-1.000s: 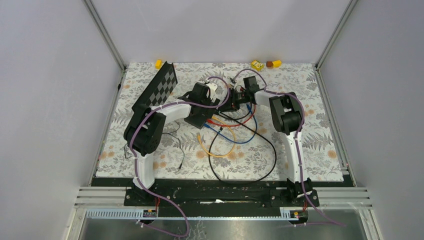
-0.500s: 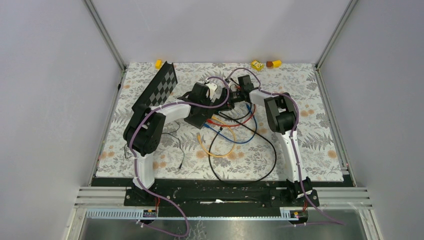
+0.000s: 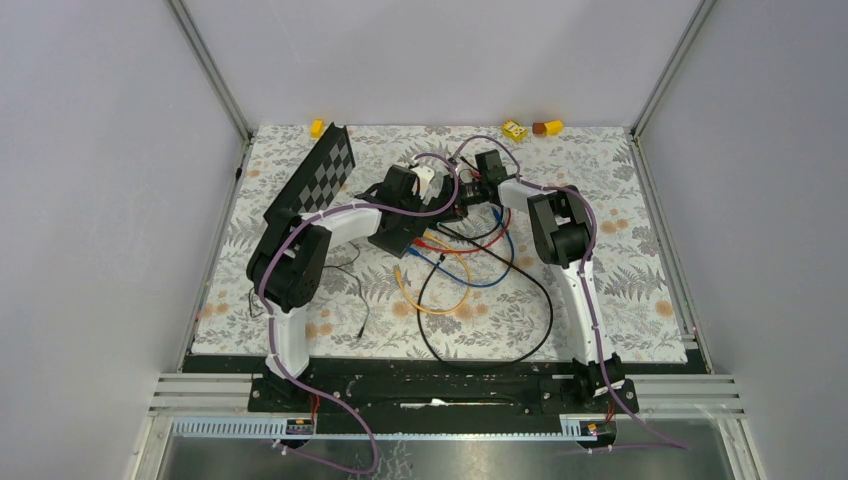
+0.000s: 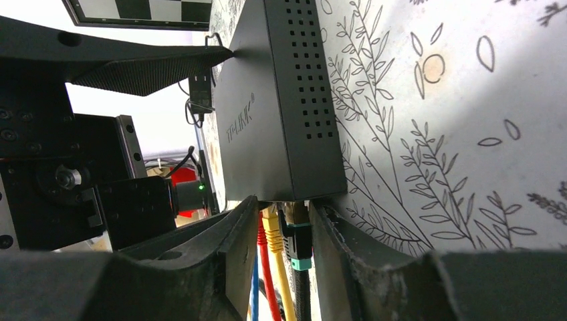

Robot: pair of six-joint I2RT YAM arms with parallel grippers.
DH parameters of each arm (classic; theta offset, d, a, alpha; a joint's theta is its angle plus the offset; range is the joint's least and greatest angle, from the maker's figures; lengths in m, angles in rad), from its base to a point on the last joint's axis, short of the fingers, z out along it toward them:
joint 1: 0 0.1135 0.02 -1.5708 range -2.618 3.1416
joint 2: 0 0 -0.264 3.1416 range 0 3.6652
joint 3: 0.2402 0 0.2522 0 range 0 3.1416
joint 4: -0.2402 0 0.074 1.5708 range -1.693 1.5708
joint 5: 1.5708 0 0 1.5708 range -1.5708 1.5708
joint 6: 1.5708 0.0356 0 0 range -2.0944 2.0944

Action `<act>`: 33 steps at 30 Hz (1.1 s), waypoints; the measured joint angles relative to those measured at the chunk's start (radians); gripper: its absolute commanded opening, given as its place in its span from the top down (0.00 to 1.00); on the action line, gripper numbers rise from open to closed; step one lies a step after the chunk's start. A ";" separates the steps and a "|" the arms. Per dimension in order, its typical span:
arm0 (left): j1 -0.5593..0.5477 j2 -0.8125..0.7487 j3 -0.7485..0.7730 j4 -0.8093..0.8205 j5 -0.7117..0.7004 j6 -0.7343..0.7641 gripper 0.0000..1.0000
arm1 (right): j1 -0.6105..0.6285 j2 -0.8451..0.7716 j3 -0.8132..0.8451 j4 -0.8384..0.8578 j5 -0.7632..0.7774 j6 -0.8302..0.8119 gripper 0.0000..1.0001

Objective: Pull the plug from the switch port
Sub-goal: Pull the connector from the switch port.

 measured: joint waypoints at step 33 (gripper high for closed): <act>0.002 -0.001 -0.002 0.003 -0.001 0.001 0.03 | -0.011 0.027 0.052 -0.107 0.000 -0.049 0.89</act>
